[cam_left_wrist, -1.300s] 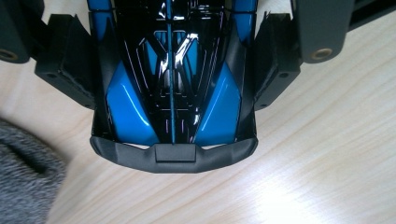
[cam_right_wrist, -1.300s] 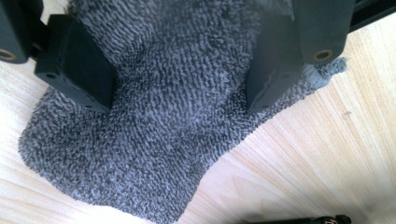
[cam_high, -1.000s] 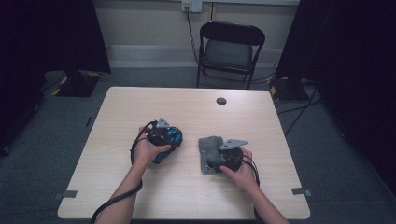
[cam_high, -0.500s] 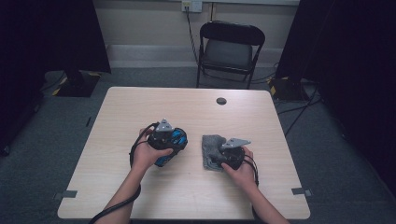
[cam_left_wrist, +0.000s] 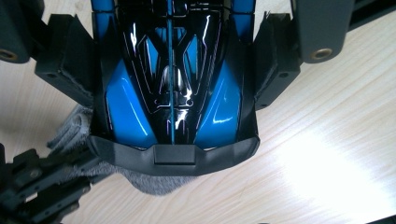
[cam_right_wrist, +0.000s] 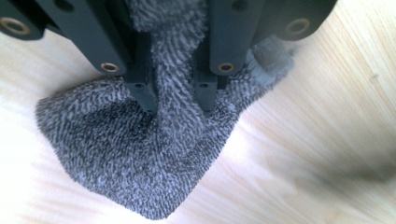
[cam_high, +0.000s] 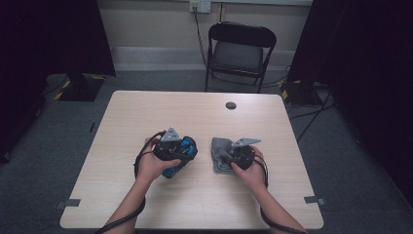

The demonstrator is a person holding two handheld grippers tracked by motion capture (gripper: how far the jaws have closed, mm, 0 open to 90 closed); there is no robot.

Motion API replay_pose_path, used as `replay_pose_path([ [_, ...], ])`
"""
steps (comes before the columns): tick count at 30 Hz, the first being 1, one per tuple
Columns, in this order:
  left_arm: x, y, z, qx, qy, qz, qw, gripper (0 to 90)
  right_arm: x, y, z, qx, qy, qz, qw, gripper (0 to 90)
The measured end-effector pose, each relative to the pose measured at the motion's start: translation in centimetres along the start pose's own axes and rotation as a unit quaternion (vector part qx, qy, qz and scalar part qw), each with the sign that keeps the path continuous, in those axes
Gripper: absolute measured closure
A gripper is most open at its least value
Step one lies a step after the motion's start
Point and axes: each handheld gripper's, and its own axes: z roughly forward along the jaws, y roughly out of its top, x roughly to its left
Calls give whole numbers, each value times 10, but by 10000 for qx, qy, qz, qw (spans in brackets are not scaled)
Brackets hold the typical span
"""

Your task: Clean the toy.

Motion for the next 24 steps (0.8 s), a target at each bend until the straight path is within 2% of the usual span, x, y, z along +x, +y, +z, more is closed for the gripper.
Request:
replay_pose_path([
  [2, -1, 1, 0, -30, -18, -16, 10000, 257, 1, 6, -3, -12, 17, -92, 10000, 761],
  [4, -1, 2, 0, -50, -1, 56, 10000, 257, 2, 10, -5, -25, 1, -207, 9998, 762],
  [5, -2, 2, 0, -73, -38, 11, 10000, 257, 2, 11, -5, 13, 21, -245, 9997, 764],
  [8, -4, 3, 0, -85, -62, 28, 9999, 257, 3, 11, -4, 39, 84, -261, 9996, 765],
  [12, -6, 2, 1, -77, -120, 1, 9999, 257, 3, 19, -10, -88, 204, -317, 9992, 764],
  [13, -6, 2, 2, -66, -131, 47, 9999, 257, 3, 19, -10, -88, 204, -317, 9992, 764],
  [16, -10, 4, 5, -33, -203, 84, 9998, 257, 1, 36, -17, -241, 267, -366, 9987, 763],
  [21, -13, 6, 7, -42, -232, 131, 9996, 257, 4, 53, -16, -346, 497, -441, 9972, 762],
  [22, -12, 6, 7, -26, -231, 147, 9996, 257, 9, 59, -14, -354, 658, -554, 9957, 761],
  [23, -12, 6, 7, -26, -231, 147, 9996, 256, 9, 59, -14, -354, 658, -554, 9957, 761],
  [24, -12, 5, 7, 3, -241, 162, 9996, 257, 14, 64, -11, -309, 795, -680, 9940, 761],
])
